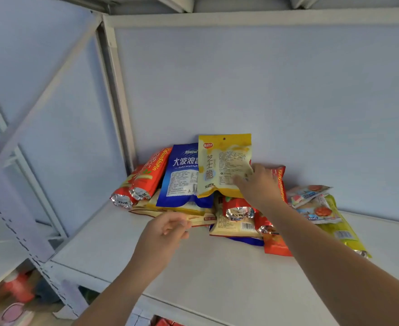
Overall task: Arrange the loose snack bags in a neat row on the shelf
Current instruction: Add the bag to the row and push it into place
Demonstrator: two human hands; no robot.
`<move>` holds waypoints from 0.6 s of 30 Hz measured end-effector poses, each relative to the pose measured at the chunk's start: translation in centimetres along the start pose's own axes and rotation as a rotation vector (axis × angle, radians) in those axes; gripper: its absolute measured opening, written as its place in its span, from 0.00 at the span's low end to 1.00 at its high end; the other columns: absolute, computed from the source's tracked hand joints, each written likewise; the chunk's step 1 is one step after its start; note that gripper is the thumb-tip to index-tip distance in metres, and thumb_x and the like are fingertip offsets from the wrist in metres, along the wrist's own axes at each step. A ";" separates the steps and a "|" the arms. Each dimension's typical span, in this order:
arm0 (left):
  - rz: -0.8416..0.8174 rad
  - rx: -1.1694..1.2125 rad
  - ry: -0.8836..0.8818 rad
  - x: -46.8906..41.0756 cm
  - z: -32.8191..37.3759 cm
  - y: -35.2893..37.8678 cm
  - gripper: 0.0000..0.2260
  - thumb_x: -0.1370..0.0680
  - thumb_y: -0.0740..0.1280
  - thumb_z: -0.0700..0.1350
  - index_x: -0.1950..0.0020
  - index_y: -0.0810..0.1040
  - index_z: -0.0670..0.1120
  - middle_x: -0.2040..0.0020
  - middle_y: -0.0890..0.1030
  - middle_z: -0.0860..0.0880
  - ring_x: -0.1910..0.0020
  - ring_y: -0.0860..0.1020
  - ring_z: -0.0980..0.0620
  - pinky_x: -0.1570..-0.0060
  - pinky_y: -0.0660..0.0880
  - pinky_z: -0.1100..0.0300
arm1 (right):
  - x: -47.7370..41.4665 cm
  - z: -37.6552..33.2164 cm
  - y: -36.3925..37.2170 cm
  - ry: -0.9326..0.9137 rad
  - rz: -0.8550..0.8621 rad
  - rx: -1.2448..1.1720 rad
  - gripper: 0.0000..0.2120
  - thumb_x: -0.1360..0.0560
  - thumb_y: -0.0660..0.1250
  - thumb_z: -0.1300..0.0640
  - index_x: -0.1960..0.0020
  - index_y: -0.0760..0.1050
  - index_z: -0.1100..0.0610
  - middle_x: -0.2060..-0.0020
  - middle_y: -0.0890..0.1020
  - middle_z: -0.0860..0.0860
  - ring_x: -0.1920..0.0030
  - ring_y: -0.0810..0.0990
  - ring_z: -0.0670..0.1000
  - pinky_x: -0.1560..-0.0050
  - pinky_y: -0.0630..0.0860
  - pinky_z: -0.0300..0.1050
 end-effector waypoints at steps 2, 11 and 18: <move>-0.039 -0.079 0.085 -0.5 1.1 1.0 0.05 0.21 0.69 0.50 0.46 0.82 0.56 0.51 0.86 0.57 0.49 0.84 0.59 0.46 0.79 0.58 | 0.1 0.3 -0.7 -0.015 0.027 -0.018 0.35 0.32 0.59 0.30 0.32 0.72 0.50 0.39 0.80 0.49 0.37 0.77 0.57 0.39 0.79 0.61; -0.149 -0.260 0.307 -1.6 5.0 6.7 0.12 0.21 0.70 0.49 0.38 0.79 0.56 0.43 0.81 0.62 0.41 0.77 0.65 0.49 0.73 0.72 | 5.5 2.6 -4.7 -0.081 0.079 0.092 0.28 0.21 0.64 0.39 0.25 0.68 0.52 0.30 0.73 0.51 0.28 0.68 0.57 0.29 0.68 0.58; -0.322 -0.282 0.430 0.4 7.3 14.1 0.11 0.20 0.69 0.49 0.39 0.78 0.58 0.46 0.77 0.66 0.47 0.75 0.69 0.52 0.72 0.75 | 9.1 9.2 -9.6 -0.004 0.158 0.109 0.29 0.23 0.68 0.42 0.25 0.69 0.52 0.29 0.74 0.51 0.27 0.67 0.56 0.27 0.67 0.54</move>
Point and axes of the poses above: each hand's wrist, its own x-axis away from the middle knuckle, its own y-axis out of the palm, z = x × y, the point moved 7 cm from there along -x, towards the middle knuckle
